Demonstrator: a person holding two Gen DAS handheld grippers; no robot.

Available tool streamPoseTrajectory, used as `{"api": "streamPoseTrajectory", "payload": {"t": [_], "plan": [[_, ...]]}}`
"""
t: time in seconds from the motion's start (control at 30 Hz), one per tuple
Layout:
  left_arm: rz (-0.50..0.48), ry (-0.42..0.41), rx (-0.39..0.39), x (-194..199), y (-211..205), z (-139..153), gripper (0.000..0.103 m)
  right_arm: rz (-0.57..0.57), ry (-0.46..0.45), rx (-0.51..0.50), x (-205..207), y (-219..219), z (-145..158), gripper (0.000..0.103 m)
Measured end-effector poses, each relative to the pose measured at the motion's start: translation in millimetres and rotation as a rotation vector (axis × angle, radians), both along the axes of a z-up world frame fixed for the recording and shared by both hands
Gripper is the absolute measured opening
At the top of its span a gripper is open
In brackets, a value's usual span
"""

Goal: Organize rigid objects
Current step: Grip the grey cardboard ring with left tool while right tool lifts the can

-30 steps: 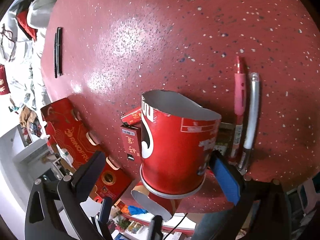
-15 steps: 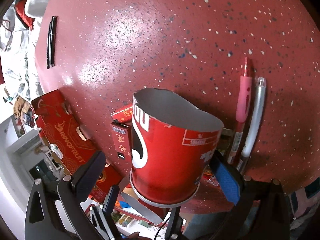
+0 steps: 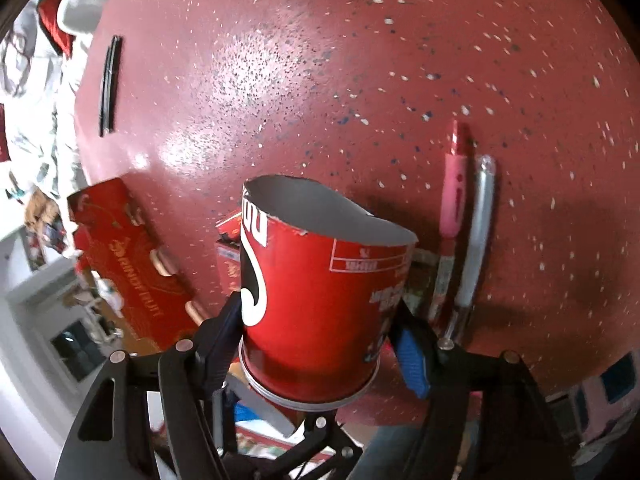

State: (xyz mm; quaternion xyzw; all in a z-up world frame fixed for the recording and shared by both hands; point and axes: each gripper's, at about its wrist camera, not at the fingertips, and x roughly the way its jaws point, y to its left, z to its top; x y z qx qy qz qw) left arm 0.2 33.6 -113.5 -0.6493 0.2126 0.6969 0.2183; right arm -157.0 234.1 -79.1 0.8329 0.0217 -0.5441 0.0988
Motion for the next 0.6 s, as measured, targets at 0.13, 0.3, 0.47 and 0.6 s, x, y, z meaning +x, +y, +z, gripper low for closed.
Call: {"api": "streamPoseTrajectory", "payload": {"t": [0.13,0.3,0.47,0.6], "plan": [[0.064,-0.026,0.045,-1.9,-14.2,12.2,0.07,-0.017,0.005,-0.044,0.4,5.6,16.7,0.072],[0.077,-0.011,0.063,3.5,-22.0,31.7,0.07,-0.058,0.01,-0.086,6.9,19.9,36.1,0.072],[0.076,0.0,0.084,9.2,-21.2,51.5,0.07,-0.119,0.006,-0.105,16.7,45.3,51.4,0.072],[0.054,0.006,0.096,9.6,-22.8,65.9,0.07,-0.164,0.005,-0.107,27.9,61.9,60.8,0.072]]}}
